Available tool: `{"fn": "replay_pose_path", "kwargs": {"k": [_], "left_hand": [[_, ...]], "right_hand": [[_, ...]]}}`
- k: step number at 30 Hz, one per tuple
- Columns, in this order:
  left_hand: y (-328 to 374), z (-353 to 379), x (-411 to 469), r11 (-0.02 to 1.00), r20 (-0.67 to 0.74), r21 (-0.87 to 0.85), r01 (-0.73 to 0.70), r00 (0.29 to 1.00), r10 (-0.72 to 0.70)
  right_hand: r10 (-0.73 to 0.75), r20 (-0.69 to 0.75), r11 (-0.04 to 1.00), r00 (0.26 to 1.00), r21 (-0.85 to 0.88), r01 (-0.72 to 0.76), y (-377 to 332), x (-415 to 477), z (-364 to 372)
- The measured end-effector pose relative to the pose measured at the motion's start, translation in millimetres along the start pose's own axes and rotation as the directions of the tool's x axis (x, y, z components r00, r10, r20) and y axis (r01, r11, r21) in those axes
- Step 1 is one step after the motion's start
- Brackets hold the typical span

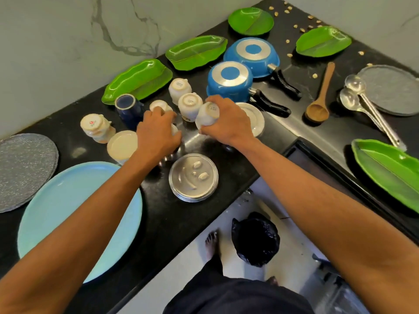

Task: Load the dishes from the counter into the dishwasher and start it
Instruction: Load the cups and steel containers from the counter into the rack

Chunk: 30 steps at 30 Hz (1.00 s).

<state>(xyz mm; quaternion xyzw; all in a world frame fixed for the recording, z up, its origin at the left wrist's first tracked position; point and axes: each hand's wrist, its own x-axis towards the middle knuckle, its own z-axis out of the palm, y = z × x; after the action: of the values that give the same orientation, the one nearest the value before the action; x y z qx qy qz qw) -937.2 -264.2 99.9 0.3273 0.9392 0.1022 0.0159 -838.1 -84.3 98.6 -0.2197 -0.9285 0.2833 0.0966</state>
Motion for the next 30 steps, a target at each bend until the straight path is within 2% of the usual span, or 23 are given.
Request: {"fn": "replay_pose_path", "kwargs": {"k": [4,8,10,15,18,19,22,27,30], "left_hand": [[27.2,2.8,-11.2,0.986,-0.156,-0.127,-0.105,0.984,0.085],[78.2,23.2,-43.5,0.925,-0.212,-0.303,-0.231,0.962,0.171],[114.5,40.2,-69.8,0.894,-0.172,-0.367,-0.255,0.964,0.204],[205.8,99.0,-152.8,0.846,0.06,-0.483,-0.227,0.955,0.291],[260.8,136.3,-219.7,0.843,0.227,-0.507,-0.18,0.916,0.331],[293.2,151.6,-257.9,0.833,0.281,-0.516,-0.201,0.879,0.386],[329.7,173.4,-318.1,0.846,0.41,-0.497,-0.192,0.808,0.424],[402.9,201.3,-406.7,0.809,0.522,-0.514,-0.285,0.645,0.559],[435.5,216.9,-435.6,0.797,0.577,-0.541,-0.267,0.572,0.583]], "right_hand": [[0.095,-0.113,0.994,0.989,0.07,-0.087,19.9,-39.8,-28.3],[0.191,-0.175,0.98,0.966,0.094,-0.177,55.3,-105.5,-57.2],[0.27,-0.198,0.962,0.942,0.1,-0.255,81.0,-151.4,-69.9],[0.481,-0.271,0.876,0.834,0.164,-0.453,150.6,-292.8,-88.5],[0.598,-0.282,0.801,0.75,0.192,-0.567,190.3,-395.5,-93.1],[0.654,-0.285,0.756,0.701,0.208,-0.621,208.5,-451.4,-97.6],[0.753,-0.26,0.656,0.604,0.224,-0.721,227.5,-536.6,-89.1],[0.919,-0.242,0.389,0.311,0.432,-0.813,254.7,-668.0,-80.9],[0.954,-0.23,0.287,0.191,0.524,-0.802,266.9,-710.2,-74.5]]}}
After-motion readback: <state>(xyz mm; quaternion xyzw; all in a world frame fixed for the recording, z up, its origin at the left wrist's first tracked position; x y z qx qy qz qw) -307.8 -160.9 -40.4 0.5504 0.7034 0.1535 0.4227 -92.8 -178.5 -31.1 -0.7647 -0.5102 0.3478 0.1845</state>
